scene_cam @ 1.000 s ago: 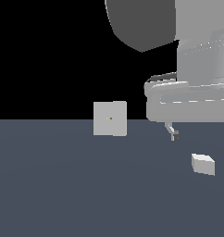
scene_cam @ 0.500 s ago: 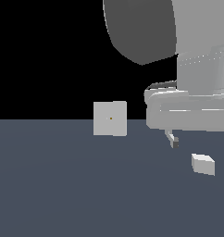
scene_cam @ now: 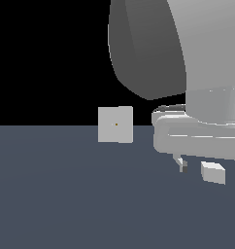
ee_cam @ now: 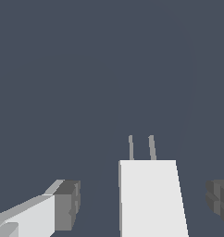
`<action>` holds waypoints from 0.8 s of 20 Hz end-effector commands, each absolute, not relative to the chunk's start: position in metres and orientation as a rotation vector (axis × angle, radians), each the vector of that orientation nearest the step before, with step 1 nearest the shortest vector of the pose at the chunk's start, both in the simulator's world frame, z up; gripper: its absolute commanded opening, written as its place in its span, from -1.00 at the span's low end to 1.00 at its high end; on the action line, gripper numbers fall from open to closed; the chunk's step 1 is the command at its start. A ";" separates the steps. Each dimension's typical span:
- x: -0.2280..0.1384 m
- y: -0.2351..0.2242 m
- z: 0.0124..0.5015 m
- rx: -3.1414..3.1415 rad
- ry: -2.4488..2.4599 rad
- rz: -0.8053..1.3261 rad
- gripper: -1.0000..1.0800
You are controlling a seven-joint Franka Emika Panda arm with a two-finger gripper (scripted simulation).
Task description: Plug the charger into the wall socket.
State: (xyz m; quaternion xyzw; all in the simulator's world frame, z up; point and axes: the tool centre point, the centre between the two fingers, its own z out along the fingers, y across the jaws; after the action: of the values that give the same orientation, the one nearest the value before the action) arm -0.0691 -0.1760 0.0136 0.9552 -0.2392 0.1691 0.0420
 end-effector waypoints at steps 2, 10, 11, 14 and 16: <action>-0.069 -0.176 0.012 2.923 -0.732 0.519 -1.00; -0.069 -0.176 0.012 2.923 -0.732 0.519 -1.00; -0.069 -0.176 0.012 2.923 -0.732 0.519 -1.00; -0.069 -0.176 0.012 2.922 -0.733 0.519 -1.00; -0.068 -0.173 0.014 2.924 -0.727 0.519 -1.00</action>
State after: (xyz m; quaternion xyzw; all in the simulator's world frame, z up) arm -0.0691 -0.1757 0.0127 0.9551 -0.2394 0.1693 0.0425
